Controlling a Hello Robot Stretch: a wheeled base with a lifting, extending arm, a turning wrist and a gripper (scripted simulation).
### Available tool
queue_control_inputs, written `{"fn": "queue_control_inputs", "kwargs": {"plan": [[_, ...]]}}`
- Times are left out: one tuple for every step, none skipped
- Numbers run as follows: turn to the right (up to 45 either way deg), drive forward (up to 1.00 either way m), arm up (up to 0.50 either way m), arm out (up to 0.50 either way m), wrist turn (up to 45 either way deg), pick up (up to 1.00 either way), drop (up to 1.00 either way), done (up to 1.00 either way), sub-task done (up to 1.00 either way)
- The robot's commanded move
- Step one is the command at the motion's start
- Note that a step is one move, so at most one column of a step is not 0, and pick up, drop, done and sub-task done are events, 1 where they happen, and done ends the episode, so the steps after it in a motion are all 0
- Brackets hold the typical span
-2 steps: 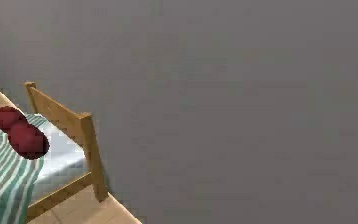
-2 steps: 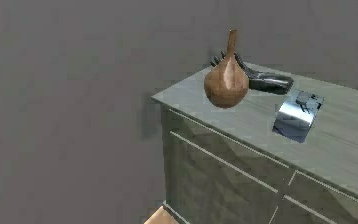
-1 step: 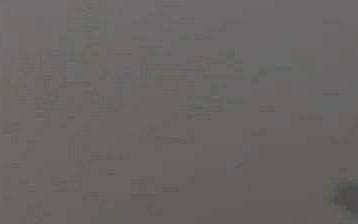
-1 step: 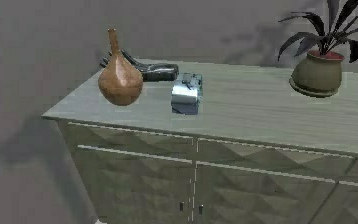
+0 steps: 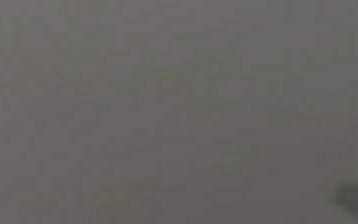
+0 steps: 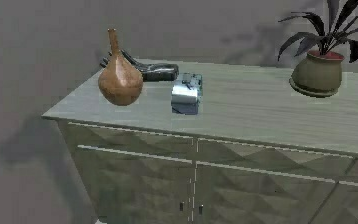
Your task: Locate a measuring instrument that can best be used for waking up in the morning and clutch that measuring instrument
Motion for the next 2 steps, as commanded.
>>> {"fn": "queue_control_inputs", "kwargs": {"plan": [[0.0, 0.0, 0.38, 0.0, 0.0, 0.0, 0.0, 0.0, 0.0], [0.0, 0.0, 0.0, 0.36, 0.0, 0.0, 0.0, 0.0, 0.0]]}}
